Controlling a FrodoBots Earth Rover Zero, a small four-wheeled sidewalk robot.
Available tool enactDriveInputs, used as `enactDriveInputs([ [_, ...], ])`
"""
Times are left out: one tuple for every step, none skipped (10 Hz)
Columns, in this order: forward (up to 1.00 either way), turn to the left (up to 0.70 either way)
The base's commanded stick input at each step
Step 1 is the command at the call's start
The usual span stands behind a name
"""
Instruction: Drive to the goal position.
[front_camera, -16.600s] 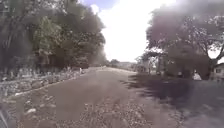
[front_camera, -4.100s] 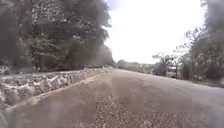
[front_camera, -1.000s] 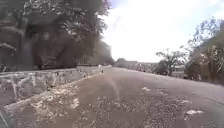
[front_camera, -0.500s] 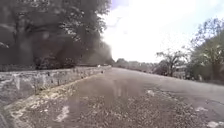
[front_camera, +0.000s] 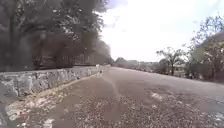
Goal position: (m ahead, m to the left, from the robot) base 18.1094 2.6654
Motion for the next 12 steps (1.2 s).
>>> enactDriveInputs([
  [0.7, -0.01],
  [0.7, 0.0],
  [0.7, 0.0],
  [0.7, 0.0],
  [0.7, 0.0],
  [0.7, 0.0],
  [0.7, 0.0],
  [0.7, 0.0],
  [0.7, 0.0],
  [0.7, 0.0],
  [0.7, 0.0],
  [0.7, 0.0],
])
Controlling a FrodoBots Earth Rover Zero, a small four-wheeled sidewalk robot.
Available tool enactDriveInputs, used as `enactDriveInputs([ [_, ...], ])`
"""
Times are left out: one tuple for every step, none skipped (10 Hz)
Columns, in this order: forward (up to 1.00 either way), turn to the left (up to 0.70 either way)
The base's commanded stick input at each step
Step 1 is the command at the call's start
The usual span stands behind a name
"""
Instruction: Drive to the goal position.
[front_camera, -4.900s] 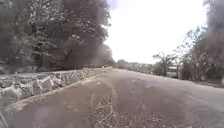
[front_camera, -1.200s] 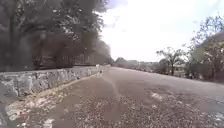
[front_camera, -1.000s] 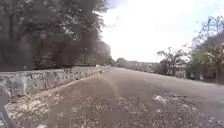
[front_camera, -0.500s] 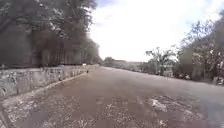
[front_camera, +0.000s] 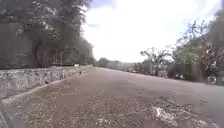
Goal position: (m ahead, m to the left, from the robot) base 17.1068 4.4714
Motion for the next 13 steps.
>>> enactDriveInputs([
  [0.7, 0.0],
  [0.7, 0.0],
  [0.7, 0.0],
  [0.7, 0.0],
  [0.7, 0.0],
  [0.7, 0.0],
  [0.7, 0.0],
  [0.7, 0.0],
  [0.7, 0.0],
  [0.7, 0.0],
  [0.7, 0.0],
  [0.7, 0.35],
  [0.7, 0.35],
])
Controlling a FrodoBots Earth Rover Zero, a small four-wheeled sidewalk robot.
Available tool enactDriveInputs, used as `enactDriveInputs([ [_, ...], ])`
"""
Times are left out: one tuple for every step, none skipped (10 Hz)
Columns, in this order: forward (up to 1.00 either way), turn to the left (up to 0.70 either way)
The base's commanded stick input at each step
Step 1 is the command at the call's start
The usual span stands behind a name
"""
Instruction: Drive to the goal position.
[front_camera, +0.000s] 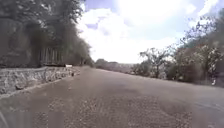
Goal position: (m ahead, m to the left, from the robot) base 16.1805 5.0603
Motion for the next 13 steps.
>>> enactDriveInputs([
  [0.7, 0.0],
  [0.7, 0.0],
  [0.7, 0.0],
  [0.7, 0.0],
  [0.7, 0.0],
  [0.7, 0.0],
  [0.7, 0.0],
  [0.7, 0.0],
  [0.7, 0.0],
  [0.7, 0.0],
  [0.7, 0.0],
  [0.7, 0.0],
  [0.7, 0.0],
])
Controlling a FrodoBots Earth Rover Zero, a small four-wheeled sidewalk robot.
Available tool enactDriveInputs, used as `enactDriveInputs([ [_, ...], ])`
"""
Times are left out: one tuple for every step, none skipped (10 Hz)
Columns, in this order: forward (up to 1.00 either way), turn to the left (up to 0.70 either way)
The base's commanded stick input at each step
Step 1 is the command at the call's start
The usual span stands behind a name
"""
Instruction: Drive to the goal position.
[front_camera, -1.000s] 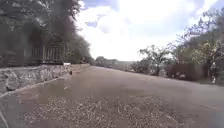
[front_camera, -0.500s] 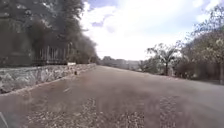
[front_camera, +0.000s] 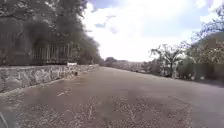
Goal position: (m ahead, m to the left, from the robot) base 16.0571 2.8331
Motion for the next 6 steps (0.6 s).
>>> enactDriveInputs([
  [0.7, 0.0],
  [0.7, 0.0],
  [0.7, 0.0],
  [0.7, 0.0],
  [0.7, 0.0],
  [0.7, 0.16],
])
